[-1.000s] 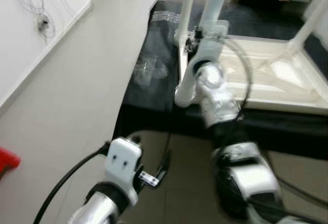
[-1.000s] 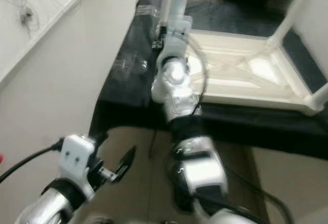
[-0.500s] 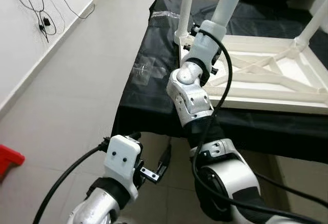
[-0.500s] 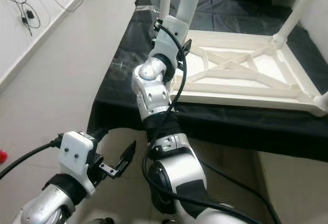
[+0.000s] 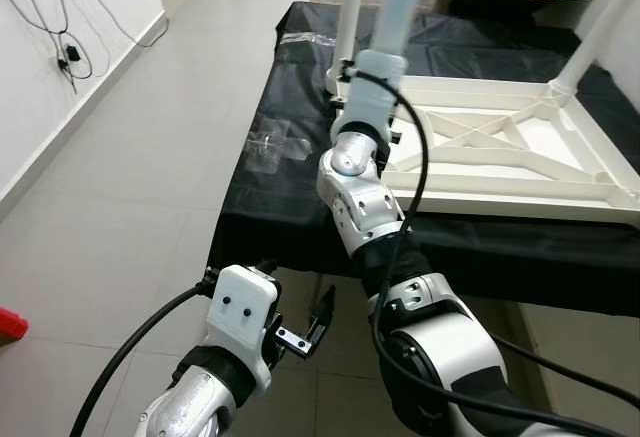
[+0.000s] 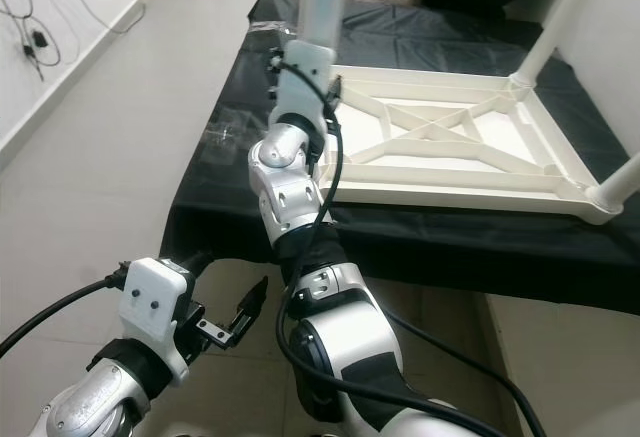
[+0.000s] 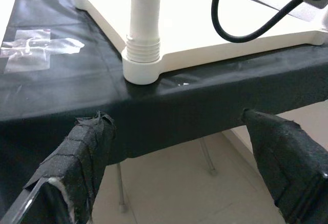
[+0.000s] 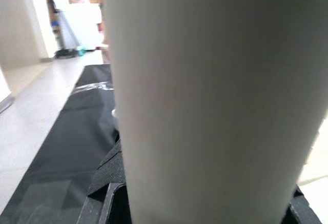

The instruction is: Building children table

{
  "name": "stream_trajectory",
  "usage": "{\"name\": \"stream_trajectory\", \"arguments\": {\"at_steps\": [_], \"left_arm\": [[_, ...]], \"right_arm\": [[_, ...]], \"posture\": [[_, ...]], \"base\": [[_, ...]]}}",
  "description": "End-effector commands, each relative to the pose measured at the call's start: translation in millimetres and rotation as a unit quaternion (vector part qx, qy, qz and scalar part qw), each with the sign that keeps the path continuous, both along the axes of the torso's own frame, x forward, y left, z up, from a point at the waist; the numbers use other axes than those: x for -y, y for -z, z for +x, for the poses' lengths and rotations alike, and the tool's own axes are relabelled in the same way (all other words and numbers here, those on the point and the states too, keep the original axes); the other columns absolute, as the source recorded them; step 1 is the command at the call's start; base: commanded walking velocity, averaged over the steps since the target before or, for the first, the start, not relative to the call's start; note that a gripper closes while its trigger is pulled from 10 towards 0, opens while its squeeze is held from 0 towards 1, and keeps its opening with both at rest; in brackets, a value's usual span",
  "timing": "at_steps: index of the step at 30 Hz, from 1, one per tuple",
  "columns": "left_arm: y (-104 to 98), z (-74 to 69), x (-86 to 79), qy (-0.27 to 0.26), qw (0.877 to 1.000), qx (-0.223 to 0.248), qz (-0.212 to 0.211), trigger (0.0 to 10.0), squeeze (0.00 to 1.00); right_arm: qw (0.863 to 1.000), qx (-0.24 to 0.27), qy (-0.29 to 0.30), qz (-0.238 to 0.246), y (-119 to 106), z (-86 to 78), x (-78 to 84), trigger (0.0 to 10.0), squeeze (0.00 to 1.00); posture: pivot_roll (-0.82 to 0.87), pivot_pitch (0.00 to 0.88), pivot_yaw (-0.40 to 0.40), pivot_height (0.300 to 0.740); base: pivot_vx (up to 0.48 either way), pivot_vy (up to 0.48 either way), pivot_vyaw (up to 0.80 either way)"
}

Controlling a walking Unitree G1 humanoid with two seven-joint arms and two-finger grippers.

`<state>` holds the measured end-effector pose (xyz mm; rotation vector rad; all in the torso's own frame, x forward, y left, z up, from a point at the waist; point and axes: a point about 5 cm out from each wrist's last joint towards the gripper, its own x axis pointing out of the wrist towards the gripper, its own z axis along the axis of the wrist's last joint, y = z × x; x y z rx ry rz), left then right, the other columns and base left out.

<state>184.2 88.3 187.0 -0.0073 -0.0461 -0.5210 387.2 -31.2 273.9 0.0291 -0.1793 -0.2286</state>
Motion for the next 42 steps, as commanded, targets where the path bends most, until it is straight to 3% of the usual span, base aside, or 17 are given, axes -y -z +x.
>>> {"name": "stream_trajectory", "arguments": {"at_steps": [1, 8, 9, 11, 13, 16, 17, 20, 23, 25, 26, 27, 28, 29, 30, 33, 42], "left_arm": [[3.3, -0.7, 3.0, 0.004, 1.000, -0.005, -0.004, 10.0, 0.00], [4.7, -1.3, 3.9, 0.006, 1.000, -0.005, -0.004, 10.0, 0.00], [4.3, -0.5, 3.5, 0.003, 1.000, -0.006, -0.007, 10.0, 0.00], [4.2, -0.2, 3.3, 0.002, 1.000, -0.006, -0.008, 10.0, 0.00], [4.6, 1.7, 2.1, -0.006, 1.000, -0.013, -0.015, 10.0, 0.00], [4.6, 2.7, 1.5, -0.008, 1.000, -0.017, -0.020, 10.0, 0.00], [4.2, 4.2, 0.2, -0.015, 1.000, -0.016, -0.020, 10.0, 1.00], [2.7, 10.1, -3.5, -0.031, 0.999, -0.008, -0.009, 10.0, 1.00], [2.7, 10.1, -3.5, -0.031, 0.999, -0.008, -0.009, 10.0, 1.00], [1.2, 14.9, -5.4, -0.041, 0.999, 0.002, 0.005, 10.0, 1.00], [0.2, 24.8, -8.8, -0.059, 0.997, 0.015, 0.041, 10.0, 1.00], [-0.4, 32.3, -11.3, -0.072, 0.995, 0.024, 0.071, 10.0, 0.40], [-0.4, 32.3, -11.3, -0.072, 0.995, 0.024, 0.071, 10.0, 0.40], [-1.1, 40.3, -12.7, -0.073, 0.991, 0.038, 0.105, 10.0, 0.00], [-1.1, 40.3, -12.7, -0.073, 0.991, 0.038, 0.105, 10.0, 0.00], [-1.2, 67.1, -13.8, -0.070, 0.978, 0.067, 0.184, 10.0, 0.00], [5.3, 84.5, -17.9, -0.091, 0.970, 0.064, 0.215, 10.0, 0.00]], "right_arm": [[0.992, -0.107, -0.063, -0.036, 49.2, 0.2, -12.8, 10.0, 0.00], [0.992, -0.096, -0.087, -0.006, 40.6, 2.2, -16.7, 10.0, 0.00], [0.992, -0.043, -0.103, 0.066, 16.1, 4.9, -9.6, 10.0, 0.00], [0.990, -0.020, -0.111, 0.090, 6.4, 5.2, -6.9, 10.0, 0.00], [0.982, 0.069, -0.129, 0.121, -29.3, 3.3, 5.9, 10.0, 0.00], [0.975, 0.106, -0.144, 0.133, -45.9, 1.1, 13.5, 10.0, 0.00], [0.968, 0.126, -0.169, 0.133, -55.6, -1.2, 16.7, 10.0, 0.00], [0.949, 0.150, -0.248, 0.126, -66.3, -8.8, 17.5, 10.0, 0.00], [0.949, 0.150, -0.248, 0.126, -66.3, -8.8, 17.5, 10.0, 0.00], [0.940, 0.144, -0.281, 0.127, -62.3, -12.7, 17.4, 10.0, 0.00], [0.928, 0.126, -0.328, 0.126, -49.3, -19.3, 16.6, 10.0, 0.00], [0.918, 0.112, -0.360, 0.126, -38.9, -24.7, 16.3, 10.0, 0.00], [0.918, 0.112, -0.360, 0.126, -38.9, -24.7, 16.3, 10.0, 0.00], [0.908, 0.095, -0.388, 0.123, -27.3, -31.0, 15.0, 10.0, 0.00], [0.908, 0.095, -0.388, 0.123, -27.3, -31.0, 15.0, 10.0, 0.00], [0.891, 0.067, -0.437, 0.105, -2.4, -49.6, 10.5, 10.0, 0.00], [0.883, 0.061, -0.455, 0.100, 1.5, -58.6, 11.0, 10.0, 0.00]], "posture": [[0.10, 0.145, -0.083, 0.740], [0.10, 0.145, -0.084, 0.740], [0.11, 0.144, -0.084, 0.740], [0.11, 0.144, -0.084, 0.740], [0.11, 0.141, -0.084, 0.740], [0.11, 0.141, -0.084, 0.740], [0.11, 0.136, -0.086, 0.740], [0.11, 0.129, -0.083, 0.740], [0.11, 0.129, -0.083, 0.740], [0.11, 0.123, -0.082, 0.740], [0.10, 0.114, -0.077, 0.740], [0.10, 0.114, -0.077, 0.740], [0.10, 0.114, -0.077, 0.740], [0.10, 0.104, -0.071, 0.740], [0.10, 0.104, -0.071, 0.740], [0.10, 0.086, -0.059, 0.740], [0.10, 0.073, -0.051, 0.740]], "base": [[0.000, 0.000, 0.00], [0.000, 0.000, 0.00], [0.000, 0.000, 0.00], [0.000, 0.000, 0.00], [0.000, 0.000, 0.00], [0.000, 0.000, 0.00], [0.000, 0.000, 0.00], [0.000, 0.000, 0.00], [0.000, 0.000, 0.00], [0.000, 0.000, 0.00], [0.000, 0.000, 0.00], [0.000, 0.000, 0.00], [0.000, 0.000, 0.00], [0.000, 0.000, 0.00], [0.000, 0.000, 0.00], [0.000, 0.000, 0.00], [0.000, 0.000, 0.00]]}}
